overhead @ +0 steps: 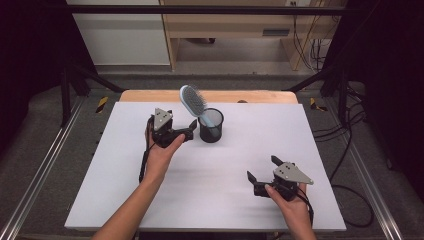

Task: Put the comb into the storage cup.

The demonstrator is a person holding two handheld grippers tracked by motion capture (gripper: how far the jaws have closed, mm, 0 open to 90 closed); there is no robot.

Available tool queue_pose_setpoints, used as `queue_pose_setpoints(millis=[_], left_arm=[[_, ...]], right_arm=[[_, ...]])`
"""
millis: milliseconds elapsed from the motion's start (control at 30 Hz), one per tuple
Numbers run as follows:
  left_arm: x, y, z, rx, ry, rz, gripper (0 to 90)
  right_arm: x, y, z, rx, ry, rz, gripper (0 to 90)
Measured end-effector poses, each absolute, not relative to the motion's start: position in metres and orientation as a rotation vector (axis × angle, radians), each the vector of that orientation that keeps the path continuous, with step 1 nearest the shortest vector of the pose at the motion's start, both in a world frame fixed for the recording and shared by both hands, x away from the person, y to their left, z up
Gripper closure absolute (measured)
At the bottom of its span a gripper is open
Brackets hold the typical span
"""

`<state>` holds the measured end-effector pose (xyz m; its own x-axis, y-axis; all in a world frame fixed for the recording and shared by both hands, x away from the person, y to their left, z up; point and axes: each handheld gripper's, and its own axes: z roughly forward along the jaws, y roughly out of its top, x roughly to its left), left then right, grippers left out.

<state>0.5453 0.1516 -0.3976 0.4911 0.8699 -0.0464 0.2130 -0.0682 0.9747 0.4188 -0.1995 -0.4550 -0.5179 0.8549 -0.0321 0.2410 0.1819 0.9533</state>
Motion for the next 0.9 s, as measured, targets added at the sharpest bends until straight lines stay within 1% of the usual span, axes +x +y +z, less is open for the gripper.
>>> queue_pose_setpoints(millis=[200,400,900], left_arm=[[0.541,0.157,-0.393,1.582,0.947,0.713,2.1],[0.536,0.165,-0.386,1.598,0.924,0.743,2.1],[0.521,0.195,-0.377,1.579,0.939,0.771,2.1]], right_arm=[[0.419,-0.199,-0.455,1.027,1.88,1.351,3.2],[0.419,-0.199,-0.455,1.025,1.883,1.35,3.2],[0.418,-0.197,-0.455,1.022,1.891,1.346,3.3]])
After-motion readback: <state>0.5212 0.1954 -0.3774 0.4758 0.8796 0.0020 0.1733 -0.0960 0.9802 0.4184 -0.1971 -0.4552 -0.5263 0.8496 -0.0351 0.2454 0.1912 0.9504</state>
